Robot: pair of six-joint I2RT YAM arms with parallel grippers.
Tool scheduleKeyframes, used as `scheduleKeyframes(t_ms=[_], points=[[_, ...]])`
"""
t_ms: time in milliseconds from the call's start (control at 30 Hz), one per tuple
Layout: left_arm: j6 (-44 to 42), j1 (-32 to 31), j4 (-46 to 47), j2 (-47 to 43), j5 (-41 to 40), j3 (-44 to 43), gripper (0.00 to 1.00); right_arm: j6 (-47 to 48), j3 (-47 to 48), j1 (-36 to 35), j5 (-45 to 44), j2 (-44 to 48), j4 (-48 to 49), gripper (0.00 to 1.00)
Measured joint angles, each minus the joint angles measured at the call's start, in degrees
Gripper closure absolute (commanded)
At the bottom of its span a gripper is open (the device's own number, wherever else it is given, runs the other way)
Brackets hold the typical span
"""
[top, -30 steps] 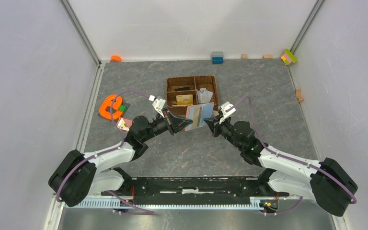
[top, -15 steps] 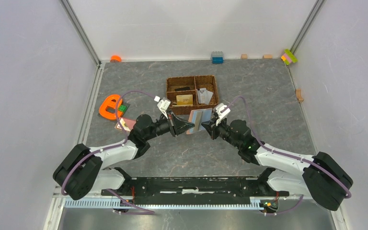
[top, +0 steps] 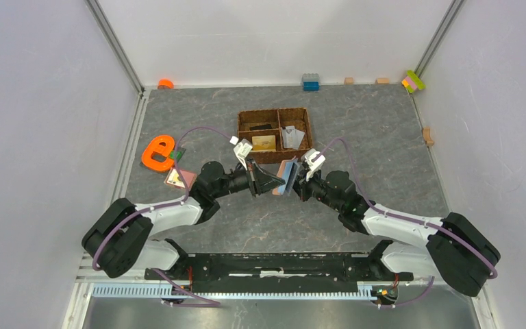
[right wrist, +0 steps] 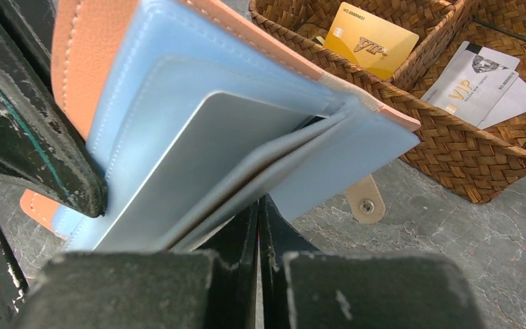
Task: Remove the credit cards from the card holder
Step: Remove the credit card from the card holder.
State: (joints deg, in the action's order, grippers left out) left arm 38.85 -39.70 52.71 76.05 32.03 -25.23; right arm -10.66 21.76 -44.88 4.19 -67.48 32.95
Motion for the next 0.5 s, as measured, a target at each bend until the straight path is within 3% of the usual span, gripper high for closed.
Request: scheduleKeyframes(t_ms=[233,367,500], points=[[0.0,-0.3,-0.9,-0.6,-2.2,-0.2,0.98,0.0,0.0,0.0,0.1,0.8,-0.7,0.95],[-0.3,-0.3,-3.6,-3.5,-5.8,-0.2,0.86,0.1,0.0,0.0,-0.1,2.9,-0.9,0.95],[-0.9,-0.3,-4.4,-4.8,-6.5,-0.2,0.86,0.2,0.0,0.0,0.5,4.6,-0.4,0.95]])
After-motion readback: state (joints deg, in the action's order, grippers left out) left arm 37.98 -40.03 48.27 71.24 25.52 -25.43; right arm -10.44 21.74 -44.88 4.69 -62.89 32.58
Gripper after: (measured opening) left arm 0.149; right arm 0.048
